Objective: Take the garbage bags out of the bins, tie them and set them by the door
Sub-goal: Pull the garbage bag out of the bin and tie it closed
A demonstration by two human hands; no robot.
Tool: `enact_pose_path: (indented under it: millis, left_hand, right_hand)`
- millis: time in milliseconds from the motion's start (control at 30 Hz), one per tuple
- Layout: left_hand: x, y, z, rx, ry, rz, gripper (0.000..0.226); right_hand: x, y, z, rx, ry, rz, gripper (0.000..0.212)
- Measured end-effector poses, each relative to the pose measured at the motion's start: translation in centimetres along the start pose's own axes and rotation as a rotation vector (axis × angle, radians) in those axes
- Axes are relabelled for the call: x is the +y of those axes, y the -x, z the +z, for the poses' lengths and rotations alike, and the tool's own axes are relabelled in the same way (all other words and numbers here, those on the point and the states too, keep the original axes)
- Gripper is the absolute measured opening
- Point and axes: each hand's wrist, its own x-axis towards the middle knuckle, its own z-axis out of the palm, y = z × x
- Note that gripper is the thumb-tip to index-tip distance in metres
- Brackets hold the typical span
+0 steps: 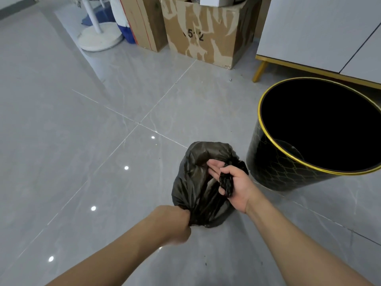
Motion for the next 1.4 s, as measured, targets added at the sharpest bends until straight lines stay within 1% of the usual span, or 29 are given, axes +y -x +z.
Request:
enact_pose_path:
  millis: [67, 100, 167, 233, 267, 300, 333, 367, 433, 467, 533, 567, 633, 667, 733, 833, 933, 1000, 1067, 1167, 1267, 1333, 1400]
  left_hand:
    - [-0.9, 0.4, 0.2, 0.06, -0.021, -0.087, 0.02]
    - [-1.1, 0.5, 0.4, 0.111, -0.068, -0.139, 0.024]
    - [-1.3, 0.6, 0.7, 0.237, -0.146, -0.275, 0.041]
    - [-1.4, 0.3, 0.9, 0.374, -0.155, -0.337, 0.063]
    - [-1.5, 0.2, 0.8, 0.438, -0.141, -0.313, 0.071]
    - [-1.8, 0.0, 0.9, 0.482, -0.12, -0.25, 0.076]
    - [-1.9, -0.2, 0.9, 0.501, -0.115, -0.15, 0.078]
    - [-1.9, -0.2, 0.8, 0.497, -0.136, -0.04, 0.076]
    - [-1.8, -0.5, 1.0, 0.427, -0.227, 0.14, 0.066]
    - [-1.9, -0.7, 1.4, 0.417, -0.267, 0.214, 0.063]
    - [-2.0, -0.9, 1.8, 0.431, -0.376, 0.311, 0.056]
    - [-2.0, -1.3, 2.1, 0.442, -0.411, 0.352, 0.05]
    - [-1.6, -1.6, 2.0, 0.435, -0.42, 0.406, 0.037]
    - [-1.3, -1.5, 1.7, 0.406, -0.419, 0.418, 0.033]
    - [-0.5, -1.3, 1.2, 0.338, -0.366, 0.386, 0.034]
    - [-0.2, -0.2, 1.0, 0.287, -0.211, 0.31, 0.041]
    - [-0.7, 1.8, 0.9, 0.259, -0.074, 0.196, 0.027]
    - [-1.6, 3.1, 0.2, 0.262, -0.039, 0.098, 0.022]
    - [-2.9, 4.3, -0.6, 0.295, -0.019, 0.045, 0.016]
    - [-5.0, 5.4, -2.2, 0.351, 0.059, 0.104, 0.009]
    - [-5.8, 5.5, -4.1, 0.37, 0.061, 0.171, 0.016]
    - [-5.8, 5.0, -5.3, 0.386, 0.071, 0.138, 0.016]
    - [-5.8, 4.4, -6.3, 0.408, 0.071, 0.079, 0.01]
  right_hand:
    - [-0.6, -0.1, -0.2, 0.078, -0.013, -0.011, 0.035]
    - [-0.8, 0.0, -0.3, 0.096, -0.054, 0.007, 0.03]
    - [-1.3, 0.5, -0.4, 0.041, -0.257, 0.076, 0.019]
    - [-1.6, 1.0, -0.1, -0.059, -0.495, 0.103, 0.01]
    - [-1.6, 1.2, 0.0, -0.099, -0.568, 0.09, 0.008]
    - [-1.6, 1.3, 0.0, -0.134, -0.613, 0.068, 0.007]
    - [-1.7, 1.3, 0.1, -0.164, -0.639, 0.044, 0.007]
    - [-1.9, 1.4, 0.2, -0.192, -0.653, 0.021, 0.014]
    - [-2.5, 1.4, 0.3, -0.215, -0.646, -0.009, 0.028]
    - [-2.9, 1.4, 0.3, -0.202, -0.623, -0.021, 0.027]
    - [-3.2, 1.4, 0.4, -0.121, -0.58, -0.061, 0.008]
    - [-3.3, 1.4, 0.4, -0.096, -0.58, -0.078, 0.011]
    - [-2.6, 1.4, 0.8, -0.117, -0.592, -0.08, 0.028]
    - [-2.0, 1.5, 1.3, -0.14, -0.583, -0.066, 0.032]
    - [-0.5, 1.4, 2.3, -0.194, -0.54, -0.006, 0.033]
    - [1.2, 1.0, 2.8, -0.262, -0.443, 0.074, 0.03]
    - [2.0, 0.5, 2.5, -0.255, -0.208, 0.099, 0.03]
    - [2.0, 0.6, 2.4, -0.249, -0.025, 0.084, 0.032]
    - [1.8, 0.7, 2.1, -0.225, 0.134, 0.084, 0.033]
    - [1.6, 0.8, 1.9, -0.237, 0.338, 0.108, 0.034]
    - [2.0, 0.5, 2.0, -0.226, 0.436, 0.147, 0.038]
    - [2.0, 0.5, 2.2, -0.243, 0.473, 0.164, 0.047]
    - [1.7, 0.7, 2.2, -0.277, 0.466, 0.167, 0.062]
